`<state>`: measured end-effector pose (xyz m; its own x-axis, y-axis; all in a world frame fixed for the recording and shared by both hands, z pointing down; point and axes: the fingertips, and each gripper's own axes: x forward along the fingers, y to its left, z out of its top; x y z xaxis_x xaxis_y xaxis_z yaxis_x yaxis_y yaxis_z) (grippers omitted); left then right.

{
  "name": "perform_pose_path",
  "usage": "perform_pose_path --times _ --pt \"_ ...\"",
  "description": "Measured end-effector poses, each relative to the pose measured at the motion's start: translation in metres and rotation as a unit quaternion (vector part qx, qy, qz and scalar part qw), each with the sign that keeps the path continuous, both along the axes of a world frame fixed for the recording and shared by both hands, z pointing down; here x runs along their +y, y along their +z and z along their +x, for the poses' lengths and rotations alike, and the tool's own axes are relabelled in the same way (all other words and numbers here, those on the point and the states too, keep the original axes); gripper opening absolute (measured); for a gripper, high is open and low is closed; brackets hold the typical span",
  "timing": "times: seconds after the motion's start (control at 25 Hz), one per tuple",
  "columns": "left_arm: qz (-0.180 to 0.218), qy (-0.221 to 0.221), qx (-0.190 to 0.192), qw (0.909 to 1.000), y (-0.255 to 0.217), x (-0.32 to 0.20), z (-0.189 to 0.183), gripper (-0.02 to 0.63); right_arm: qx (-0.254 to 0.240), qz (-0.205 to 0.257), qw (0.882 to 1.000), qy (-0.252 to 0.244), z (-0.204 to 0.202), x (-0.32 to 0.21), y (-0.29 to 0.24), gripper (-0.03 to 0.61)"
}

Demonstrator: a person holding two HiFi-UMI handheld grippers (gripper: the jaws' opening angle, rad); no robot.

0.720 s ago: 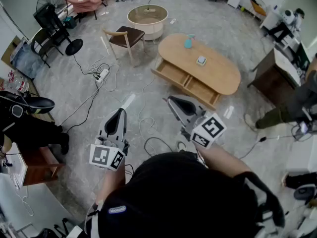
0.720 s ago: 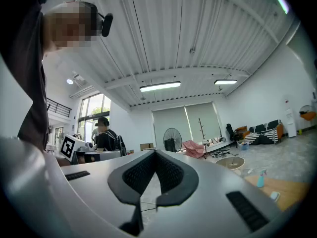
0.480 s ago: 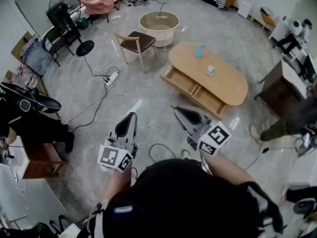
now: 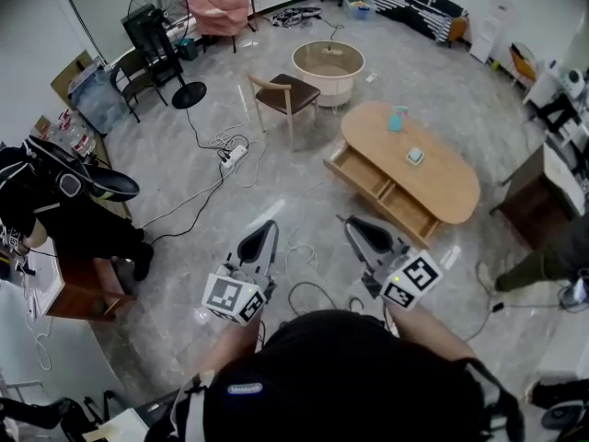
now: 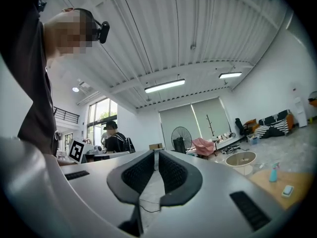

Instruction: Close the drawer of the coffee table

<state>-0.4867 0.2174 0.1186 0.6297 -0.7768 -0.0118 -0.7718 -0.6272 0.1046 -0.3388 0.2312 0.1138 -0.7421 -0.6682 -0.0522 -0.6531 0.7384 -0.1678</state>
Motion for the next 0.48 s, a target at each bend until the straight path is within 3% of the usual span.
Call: perform_pose_path --times 0.2,0.24,0.28,0.36,0.48 --pt "0.010 0.017 0.003 0.9998 0.0002 0.0031 0.0013 0.009 0.003 0.004 1.000 0.004 0.0010 -0.0018 0.0013 0.014" --pt "0.009 0.019 -0.001 0.9998 0.0001 0.0034 0.0023 0.011 0.003 0.005 1.000 0.004 0.0005 -0.0026 0.0012 0.033" --pt "0.007 0.020 -0.004 0.9998 0.0004 0.0035 0.0032 0.018 0.003 0.006 1.000 0.004 -0.0005 -0.0034 0.0013 0.105" --pt "0.001 0.024 -0.008 0.9997 0.0034 0.0033 0.0051 0.127 0.006 0.006 1.000 0.002 -0.0025 -0.0046 0.0027 0.166" --pt "0.002 0.029 -0.009 0.9995 0.0085 0.0047 0.0050 0.181 0.008 0.012 1.000 0.000 -0.0036 -0.0042 0.0044 0.192"
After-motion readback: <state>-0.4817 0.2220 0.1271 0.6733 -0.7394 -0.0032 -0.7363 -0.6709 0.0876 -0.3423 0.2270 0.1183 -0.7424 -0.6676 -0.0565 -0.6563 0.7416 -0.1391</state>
